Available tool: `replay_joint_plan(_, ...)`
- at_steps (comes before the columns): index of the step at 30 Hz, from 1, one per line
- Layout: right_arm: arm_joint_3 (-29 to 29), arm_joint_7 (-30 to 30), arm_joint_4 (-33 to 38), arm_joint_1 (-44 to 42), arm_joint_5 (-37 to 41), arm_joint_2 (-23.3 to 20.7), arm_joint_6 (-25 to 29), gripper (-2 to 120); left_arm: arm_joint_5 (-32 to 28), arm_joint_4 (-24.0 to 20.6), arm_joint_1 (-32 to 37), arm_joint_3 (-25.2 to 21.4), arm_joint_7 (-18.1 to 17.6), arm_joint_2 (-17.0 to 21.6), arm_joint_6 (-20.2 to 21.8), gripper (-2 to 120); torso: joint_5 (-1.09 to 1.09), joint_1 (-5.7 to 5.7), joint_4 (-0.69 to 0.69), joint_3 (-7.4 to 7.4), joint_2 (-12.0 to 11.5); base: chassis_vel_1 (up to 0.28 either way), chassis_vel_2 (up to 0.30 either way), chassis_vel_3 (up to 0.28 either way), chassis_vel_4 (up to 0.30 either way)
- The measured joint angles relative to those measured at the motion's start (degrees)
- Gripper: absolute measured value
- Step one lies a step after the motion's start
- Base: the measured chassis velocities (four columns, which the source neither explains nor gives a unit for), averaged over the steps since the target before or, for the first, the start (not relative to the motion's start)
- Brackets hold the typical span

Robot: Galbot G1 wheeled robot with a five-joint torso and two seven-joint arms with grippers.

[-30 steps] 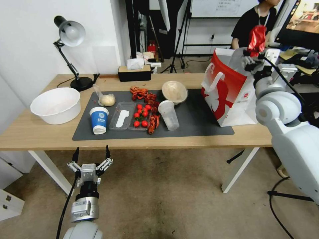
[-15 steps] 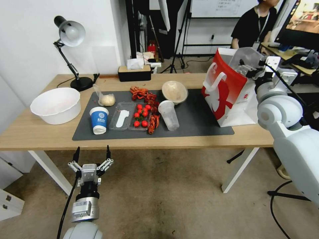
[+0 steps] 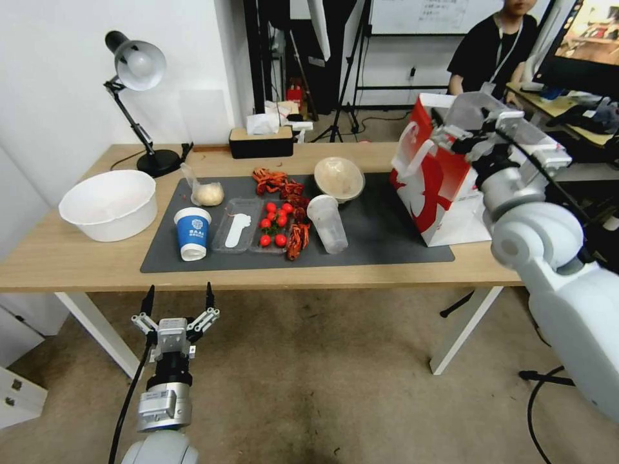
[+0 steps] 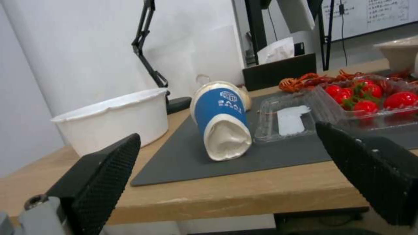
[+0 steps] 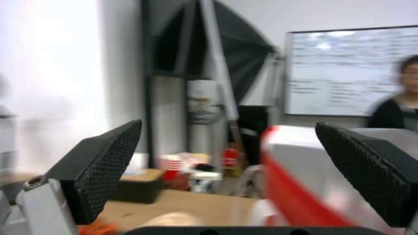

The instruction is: Pick up the trash from the table and place it into the takeout bag.

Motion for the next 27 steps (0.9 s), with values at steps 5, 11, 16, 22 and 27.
replay_joint_plan(5,2.39,-8.78,3.51,-9.36,-2.91,-0.49,5.34,100,-0.19,0.23,-0.18,0.22,0.01,0.07,-0.17,100,0.0,0.0,-0.01,0.0,0.0,0.0,0.0,0.0,0.0)
replay_joint_plan(11,7.23,-12.32,6.21,-23.5,-8.84,1.99,10.8,100,-0.69,0.46,-0.11,0.05,0.18,0.44,-0.62,100,0.0,0.0,-0.01,0.0,0.0,0.0,0.0,0.0,0.0)
replay_joint_plan(16,10.43,-12.48,7.48,-34.35,-14.3,7.39,17.06,100,-1.05,0.57,-0.07,-0.27,0.24,0.72,-0.95,100,0.0,0.0,-0.01,0.0,0.0,0.0,0.0,0.0,0.0)
replay_joint_plan(22,10.33,-12.56,5.47,-47.03,-20.43,14.85,28.64,100,-1.46,0.83,-0.19,-0.55,0.42,1.0,-1.25,100,0.0,-0.01,-0.02,-0.01,0.01,0.0,0.0,0.0,0.0)
replay_joint_plan(27,9.66,-12.57,1.96,-50.76,-22.45,17.98,34.47,100,-1.56,1.01,-0.16,-0.43,0.62,1.23,-1.45,100,0.0,-0.01,0.0,-0.01,0.01,0.0,0.0,0.0,0.0)
